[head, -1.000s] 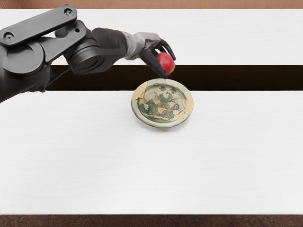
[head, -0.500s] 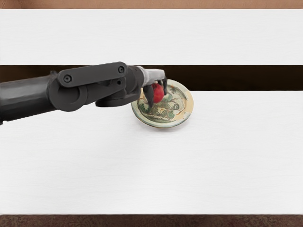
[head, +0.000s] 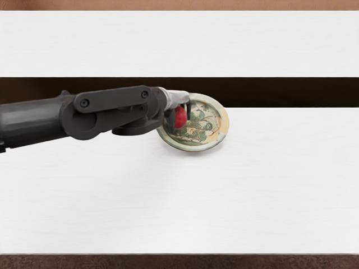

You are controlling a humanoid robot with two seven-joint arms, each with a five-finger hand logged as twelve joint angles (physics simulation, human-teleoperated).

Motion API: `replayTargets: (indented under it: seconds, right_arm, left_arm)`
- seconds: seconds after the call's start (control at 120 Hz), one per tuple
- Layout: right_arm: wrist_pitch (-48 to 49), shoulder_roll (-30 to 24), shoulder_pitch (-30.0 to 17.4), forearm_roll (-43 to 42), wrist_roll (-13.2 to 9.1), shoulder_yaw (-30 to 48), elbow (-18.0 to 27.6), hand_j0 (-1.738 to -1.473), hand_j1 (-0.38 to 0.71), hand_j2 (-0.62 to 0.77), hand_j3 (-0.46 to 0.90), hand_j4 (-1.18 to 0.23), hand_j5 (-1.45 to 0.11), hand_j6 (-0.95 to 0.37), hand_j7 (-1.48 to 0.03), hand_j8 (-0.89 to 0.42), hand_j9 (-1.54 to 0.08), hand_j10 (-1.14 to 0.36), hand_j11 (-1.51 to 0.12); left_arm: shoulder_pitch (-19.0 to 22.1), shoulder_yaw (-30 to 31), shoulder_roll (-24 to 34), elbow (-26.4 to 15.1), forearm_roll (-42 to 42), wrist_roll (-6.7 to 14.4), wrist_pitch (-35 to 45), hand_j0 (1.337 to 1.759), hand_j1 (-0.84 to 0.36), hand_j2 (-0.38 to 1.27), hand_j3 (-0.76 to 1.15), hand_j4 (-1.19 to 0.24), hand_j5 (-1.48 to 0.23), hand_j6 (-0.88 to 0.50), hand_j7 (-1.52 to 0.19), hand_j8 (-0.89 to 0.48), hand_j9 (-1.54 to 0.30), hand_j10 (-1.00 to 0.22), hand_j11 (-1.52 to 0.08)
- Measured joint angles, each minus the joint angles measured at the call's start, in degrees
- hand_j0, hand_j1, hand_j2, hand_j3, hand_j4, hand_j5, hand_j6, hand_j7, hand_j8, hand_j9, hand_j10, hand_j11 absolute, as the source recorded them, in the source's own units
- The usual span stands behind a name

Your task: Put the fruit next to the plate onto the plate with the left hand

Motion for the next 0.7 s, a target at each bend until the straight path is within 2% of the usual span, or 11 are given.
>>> replayTargets:
  seconds: [0.067, 0.15, 0.283, 0.45, 0.558, 0.7]
  right_arm:
    - [0.00, 0.00, 0.00, 0.01, 0.00, 0.00, 0.00, -1.658, -0.33, 0.00, 0.00, -0.01, -0.02, -0.01, -0.02, -0.01, -0.02, -0.01, -0.02]
    - [0.00, 0.00, 0.00, 0.01, 0.00, -0.01, 0.00, -1.658, -0.33, 0.00, 0.00, -0.01, -0.02, -0.01, -0.02, -0.01, -0.02, -0.01, -0.02]
    - [0.00, 0.00, 0.02, 0.00, 0.00, 0.00, 0.00, -1.658, -0.33, 0.00, 0.00, -0.01, -0.02, -0.01, -0.02, -0.01, -0.02, -0.01, -0.02]
    - [0.00, 0.00, 0.00, 0.00, 0.00, 0.00, 0.00, -1.658, -0.33, 0.00, 0.00, -0.01, -0.02, -0.01, -0.02, -0.01, -0.02, -0.01, -0.02]
    - [0.00, 0.00, -0.01, 0.01, 0.00, -0.01, 0.00, -1.658, -0.33, 0.00, 0.00, -0.01, -0.02, -0.01, -0.02, -0.01, -0.02, -0.01, -0.02]
    - [0.00, 0.00, -0.02, 0.00, 0.00, -0.01, 0.00, -1.658, -0.33, 0.00, 0.00, -0.01, -0.02, -0.01, -0.02, -0.01, -0.02, -0.01, -0.02]
  left_arm:
    - [0.00, 0.22, -0.06, 0.04, 0.05, -0.01, 0.11, 1.653, -0.39, 0.34, 0.00, -0.51, -0.90, -0.29, -0.86, -0.34, -0.87, -0.64, -0.87]
    - [-0.15, 0.31, -0.09, 0.03, 0.14, -0.01, 0.25, 1.655, -0.28, 0.25, 0.00, -0.45, -0.75, -0.30, -0.72, -0.34, -0.73, -0.54, -0.73]
    - [-0.34, 0.22, -0.44, 0.03, 0.17, -0.01, 0.33, 1.656, -0.07, 0.15, 0.00, -0.31, -0.49, -0.23, -0.47, -0.25, -0.48, -0.36, -0.48]
    - [-1.04, 0.09, -0.44, 0.01, 0.06, -0.01, 0.31, 1.657, 0.13, 0.07, 0.00, -0.16, -0.25, -0.13, -0.24, -0.14, -0.24, -0.18, -0.24]
    - [-0.94, -0.55, -0.23, 0.00, -0.75, -0.01, 0.24, 1.658, 0.22, 0.04, 0.00, -0.10, -0.15, -0.08, -0.15, -0.09, -0.15, -0.11, -0.15]
    - [-0.04, -6.04, 2.33, 0.00, -5.99, -0.01, -0.23, 1.658, 0.28, 0.02, 0.00, -0.06, -0.08, -0.05, -0.08, -0.05, -0.08, -0.06, -0.08]
